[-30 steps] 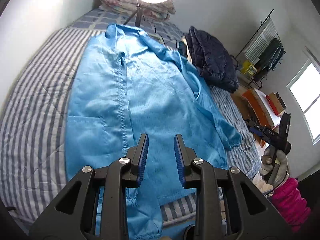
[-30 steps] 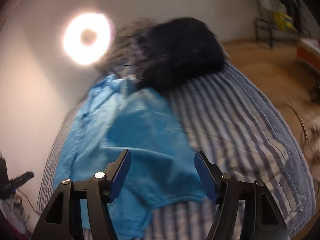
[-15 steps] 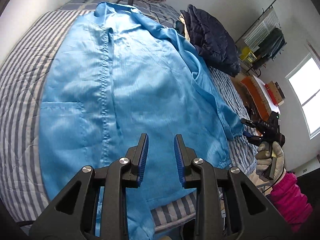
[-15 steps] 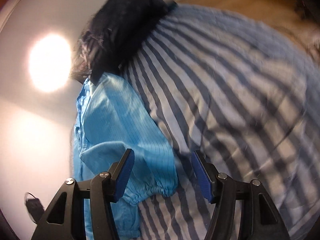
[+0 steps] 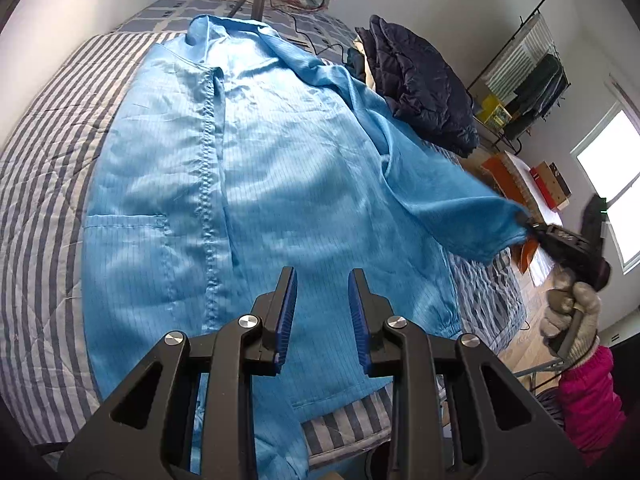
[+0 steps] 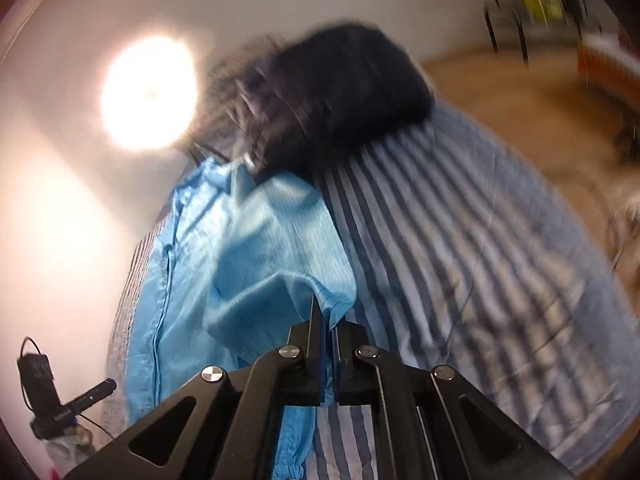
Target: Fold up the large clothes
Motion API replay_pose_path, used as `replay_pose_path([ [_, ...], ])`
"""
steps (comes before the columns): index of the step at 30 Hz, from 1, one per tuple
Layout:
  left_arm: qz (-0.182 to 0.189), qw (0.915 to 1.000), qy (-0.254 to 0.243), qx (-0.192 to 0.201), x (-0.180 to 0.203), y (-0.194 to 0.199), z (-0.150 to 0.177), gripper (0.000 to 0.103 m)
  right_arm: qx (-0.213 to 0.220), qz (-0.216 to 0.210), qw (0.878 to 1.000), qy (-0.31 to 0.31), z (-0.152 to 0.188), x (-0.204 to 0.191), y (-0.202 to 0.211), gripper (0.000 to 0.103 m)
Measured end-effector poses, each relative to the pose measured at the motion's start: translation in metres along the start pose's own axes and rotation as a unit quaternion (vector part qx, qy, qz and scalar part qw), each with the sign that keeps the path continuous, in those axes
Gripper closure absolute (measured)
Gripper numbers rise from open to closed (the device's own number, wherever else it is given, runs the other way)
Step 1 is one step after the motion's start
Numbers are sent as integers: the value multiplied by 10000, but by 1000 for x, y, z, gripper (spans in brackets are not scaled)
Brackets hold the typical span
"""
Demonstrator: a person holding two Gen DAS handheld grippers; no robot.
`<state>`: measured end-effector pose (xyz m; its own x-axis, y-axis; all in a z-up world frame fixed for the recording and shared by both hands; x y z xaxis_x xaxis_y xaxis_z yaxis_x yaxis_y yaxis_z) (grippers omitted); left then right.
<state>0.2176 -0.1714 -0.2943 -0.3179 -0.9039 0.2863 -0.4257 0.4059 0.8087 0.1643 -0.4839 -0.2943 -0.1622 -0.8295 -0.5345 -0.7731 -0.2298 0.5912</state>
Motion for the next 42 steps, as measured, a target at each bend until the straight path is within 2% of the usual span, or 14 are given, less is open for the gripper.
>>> replay_pose_path([
  [3, -4, 10000, 74, 55, -5, 5, -2, 78, 327, 348, 9946, 927, -10, -35, 20, 103],
  [7, -19, 9998, 174, 128, -12, 11, -5, 78, 391, 317, 9797, 1940, -5, -92, 19, 103],
  [13, -24, 9990, 401, 205, -24, 17, -12, 78, -156, -24, 9512, 3082, 47, -164, -21, 103],
  [20, -24, 9968, 744, 275, -42, 20, -21, 78, -915, -498, 8952, 4333, 133, -234, -65, 103],
  [26, -117, 9957, 893, 236, -52, 13, -26, 78, -1740, -869, 8478, 4934, 212, -251, -92, 103],
  [29, -99, 9962, 858, 122, -50, 4, -25, 78, -2181, -1026, 8345, 4955, 239, -244, -100, 103],
  [32, 53, 9964, 840, -110, -41, -9, -17, 77, -2447, -1053, 8170, 5113, 258, -236, -97, 103],
  [33, 110, 9963, 836, -193, -38, -13, -15, 75, -2519, -1105, 8170, 5069, 261, -234, -94, 103],
  [34, 190, 9960, 834, -259, -33, -16, -13, 67, -2559, -1150, 8192, 5002, 261, -233, -91, 98],
  [35, 261, 9958, 831, -292, -29, -17, -11, 64, -2538, -1166, 8232, 4943, 259, -232, -88, 82],
  [37, 384, 9955, 784, -357, -21, -20, -9, 61, -2477, -1258, 8305, 4828, 251, -229, -77, 65],
  [39, 439, 9955, 721, -435, -14, -23, -5, 61, -2420, -1560, 8435, 4536, 240, -229, -59, 61],
  [42, 360, 9962, 599, -523, -7, -29, 3, 61, -2240, -1793, 8648, 4120, 212, -223, -40, 54],
])
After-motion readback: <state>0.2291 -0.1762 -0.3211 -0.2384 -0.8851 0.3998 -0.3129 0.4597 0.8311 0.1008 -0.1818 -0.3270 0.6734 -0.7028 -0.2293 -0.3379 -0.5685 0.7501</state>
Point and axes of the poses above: each gripper's, at about its wrist camera, not at the fingertips, and y roughly against the way its jaws point, x to its right, z to its underside, the point moved 10 cm from there along -y, roughly the way its jaws point, and after that the axes turned 10 degrees about -z, right-handed, at the moved point
